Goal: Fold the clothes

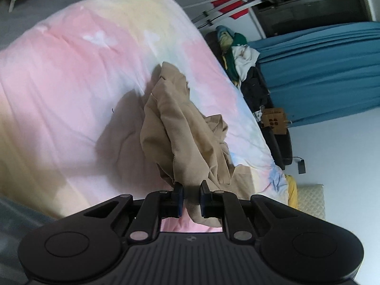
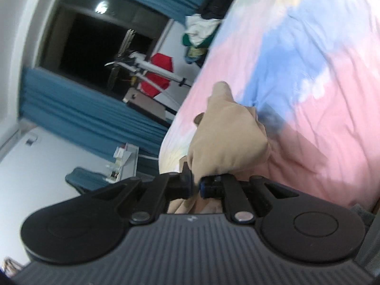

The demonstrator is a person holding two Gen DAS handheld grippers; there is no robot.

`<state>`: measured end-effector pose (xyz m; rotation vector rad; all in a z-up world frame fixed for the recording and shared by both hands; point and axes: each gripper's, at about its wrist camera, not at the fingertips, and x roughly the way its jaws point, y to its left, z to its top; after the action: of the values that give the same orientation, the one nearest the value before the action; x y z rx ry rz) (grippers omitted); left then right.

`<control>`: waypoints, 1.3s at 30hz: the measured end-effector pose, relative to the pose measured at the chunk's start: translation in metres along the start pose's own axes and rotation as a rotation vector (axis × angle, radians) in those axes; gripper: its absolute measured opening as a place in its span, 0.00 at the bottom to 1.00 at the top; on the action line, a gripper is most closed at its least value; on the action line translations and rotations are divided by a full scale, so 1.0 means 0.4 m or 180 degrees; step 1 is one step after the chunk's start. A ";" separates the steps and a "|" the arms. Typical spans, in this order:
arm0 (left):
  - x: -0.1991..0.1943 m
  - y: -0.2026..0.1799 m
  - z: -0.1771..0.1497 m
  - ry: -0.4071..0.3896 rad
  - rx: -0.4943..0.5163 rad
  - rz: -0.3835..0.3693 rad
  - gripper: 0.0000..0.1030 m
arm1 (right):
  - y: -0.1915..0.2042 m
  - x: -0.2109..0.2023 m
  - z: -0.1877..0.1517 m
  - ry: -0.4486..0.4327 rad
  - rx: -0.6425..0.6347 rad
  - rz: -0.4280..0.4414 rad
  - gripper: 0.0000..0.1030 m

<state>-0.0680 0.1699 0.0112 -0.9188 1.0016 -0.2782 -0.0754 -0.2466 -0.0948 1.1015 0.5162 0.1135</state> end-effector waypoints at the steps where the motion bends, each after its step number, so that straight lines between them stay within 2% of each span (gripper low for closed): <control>1: -0.014 -0.007 -0.007 -0.0020 0.0029 -0.0014 0.13 | 0.001 -0.014 -0.004 0.0019 -0.0036 0.0010 0.09; 6: -0.019 0.032 -0.033 0.0070 -0.0135 0.0055 0.13 | -0.012 -0.055 -0.035 0.0137 -0.0052 -0.0026 0.09; 11: 0.018 0.036 0.008 -0.0002 -0.0328 0.0086 0.14 | 0.014 0.003 -0.014 0.0217 0.0020 -0.0047 0.10; 17: 0.130 -0.033 0.154 -0.0177 -0.0505 0.0147 0.14 | 0.092 0.154 0.070 0.0260 0.0076 -0.0264 0.10; 24: 0.360 -0.012 0.335 -0.0177 -0.0393 0.0323 0.14 | 0.105 0.406 0.184 0.0386 0.0135 -0.0464 0.11; 29: 0.525 0.004 0.465 -0.0174 -0.0306 0.0448 0.15 | 0.045 0.578 0.230 0.0500 0.0144 -0.0567 0.11; 33: 0.616 0.054 0.503 -0.0103 -0.0217 0.0424 0.15 | -0.012 0.662 0.233 0.0581 0.0008 -0.0619 0.11; 37: 0.642 0.045 0.502 -0.0169 0.0041 0.0464 0.18 | -0.030 0.691 0.228 0.0620 -0.0224 -0.0621 0.11; 38: 0.640 0.036 0.498 -0.0194 0.0118 0.0468 0.19 | -0.026 0.689 0.228 0.0636 -0.0293 -0.0584 0.13; 39: 0.637 0.027 0.493 -0.0221 0.0196 0.0470 0.20 | -0.020 0.682 0.230 0.0662 -0.0363 -0.0519 0.19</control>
<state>0.2291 0.1320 -0.1078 -0.7894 0.9860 -0.1509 0.2041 -0.2335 -0.1631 0.9371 0.7745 0.1140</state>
